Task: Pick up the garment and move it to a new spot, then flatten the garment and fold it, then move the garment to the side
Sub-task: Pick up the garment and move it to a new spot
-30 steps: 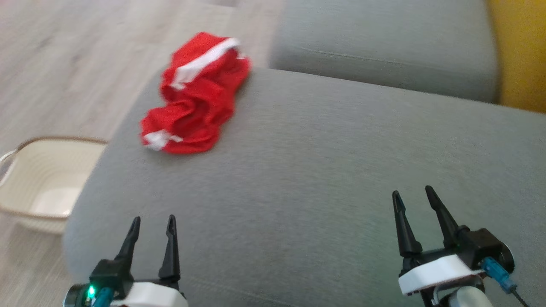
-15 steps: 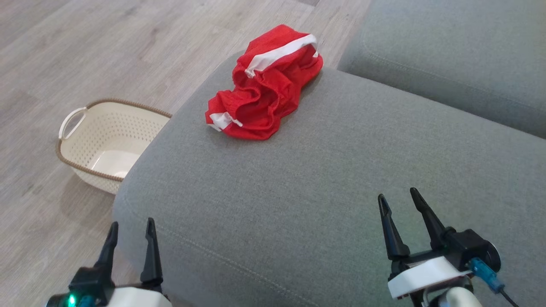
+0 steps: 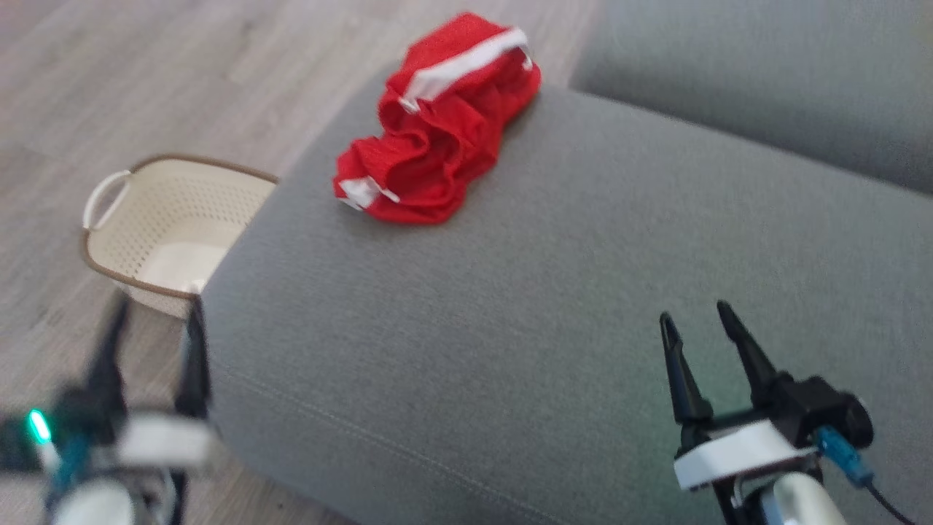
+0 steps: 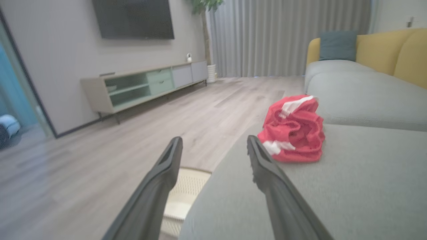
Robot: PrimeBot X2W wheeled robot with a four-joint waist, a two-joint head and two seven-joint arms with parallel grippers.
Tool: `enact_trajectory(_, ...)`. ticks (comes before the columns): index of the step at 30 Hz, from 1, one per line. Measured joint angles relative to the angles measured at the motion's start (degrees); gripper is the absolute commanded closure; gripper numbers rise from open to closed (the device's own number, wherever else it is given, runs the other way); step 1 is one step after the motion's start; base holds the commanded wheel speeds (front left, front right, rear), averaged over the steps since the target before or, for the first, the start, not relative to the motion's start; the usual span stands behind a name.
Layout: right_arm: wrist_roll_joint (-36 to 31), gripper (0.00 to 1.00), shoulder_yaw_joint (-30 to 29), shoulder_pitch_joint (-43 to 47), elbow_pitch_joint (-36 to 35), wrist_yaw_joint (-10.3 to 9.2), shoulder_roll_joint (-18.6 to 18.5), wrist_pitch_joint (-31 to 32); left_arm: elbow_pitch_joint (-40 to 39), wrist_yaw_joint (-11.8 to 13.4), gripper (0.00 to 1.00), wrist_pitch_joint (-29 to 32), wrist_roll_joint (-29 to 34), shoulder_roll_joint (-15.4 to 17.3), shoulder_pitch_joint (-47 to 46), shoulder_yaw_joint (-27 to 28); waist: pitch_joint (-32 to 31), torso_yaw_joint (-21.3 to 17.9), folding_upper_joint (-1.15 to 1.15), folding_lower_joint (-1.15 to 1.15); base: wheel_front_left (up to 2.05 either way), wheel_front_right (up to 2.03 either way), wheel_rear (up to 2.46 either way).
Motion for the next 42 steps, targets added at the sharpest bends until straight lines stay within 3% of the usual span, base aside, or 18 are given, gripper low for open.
enact_trajectory(6,-2.9,0.0,-0.81,-3.23,-0.94,0.0,-0.03,0.0,1.19,-3.38,0.0,4.13,1.25,4.85,-17.37,0.23,5.41,-3.0,0.0,0.0,0.0,0.0,0.0)
enact_trajectory(10,-4.47,0.0,-1.45,-5.76,-1.67,0.0,-0.11,0.0,7.56,-6.34,0.0,7.3,1.33,7.06,-26.73,-1.74,9.34,-5.56,0.0,0.0,0.0,0.0,0.0)
enact_trajectory(15,-6.19,0.0,-1.99,-8.68,-3.3,0.0,-0.19,0.01,17.11,-8.32,0.0,10.58,2.03,8.31,-35.11,-5.36,14.3,-9.09,0.0,0.01,0.0,0.0,0.0)
enact_trajectory(29,-9.51,0.0,-4.66,-9.72,-6.45,0.0,-0.31,0.78,40.23,-9.68,0.0,19.72,-0.77,8.88,-46.71,-12.26,24.28,-15.64,0.0,0.02,0.0,0.0,0.0)
enact_trajectory(32,-9.68,0.0,-5.04,-9.72,-6.9,0.0,-0.32,0.79,44.46,-8.83,0.0,22.41,-1.33,8.88,-47.78,-11.91,25.21,-16.23,0.0,0.01,0.0,0.0,0.0)
enact_trajectory(33,-9.68,0.0,-5.03,-9.72,-6.98,0.0,-0.32,0.83,46.33,-8.54,0.04,23.06,-1.87,8.87,-48.58,-11.38,25.39,-16.45,0.0,0.01,0.0,0.0,0.0)
enact_trajectory(34,-9.68,0.0,-5.02,-9.72,-7.0,0.0,-0.32,0.86,46.82,-8.35,0.28,23.05,-1.88,8.83,-48.9,-11.12,25.33,-16.49,0.0,0.01,0.0,0.0,0.0)
enact_trajectory(35,-9.68,0.0,-5.0,-9.72,-7.0,0.0,-0.32,0.86,47.32,-8.29,0.63,22.93,-2.0,8.81,-49.22,-11.01,25.23,-16.52,0.0,0.0,0.0,0.0,0.0)
enact_trajectory(36,-9.68,0.0,-4.98,-9.72,-7.0,0.0,-0.32,0.86,47.86,-8.25,0.82,22.53,-2.3,8.8,-49.47,-10.91,25.1,-16.53,0.0,0.0,0.0,0.0,0.0)
enact_trajectory(37,-9.67,0.0,-4.97,-9.72,-6.99,0.0,-0.32,0.86,48.25,-8.02,0.82,21.91,-2.35,8.79,-49.51,-10.91,24.92,-16.52,0.0,0.0,0.0,0.0,0.0)
enact_trajectory(38,-9.67,0.0,-4.93,-9.72,-6.97,0.0,-0.32,0.86,48.64,-7.91,1.0,21.3,-2.36,8.78,-49.49,-10.89,24.71,-16.49,0.0,0.01,0.0,0.0,0.0)
enact_trajectory(42,-9.57,0.0,-4.53,-9.72,-6.8,0.0,-0.32,0.86,50.0,-7.91,1.0,19.39,-2.79,8.69,-49.49,-10.96,23.52,-16.42,0.0,0.0,0.0,0.0,0.0)
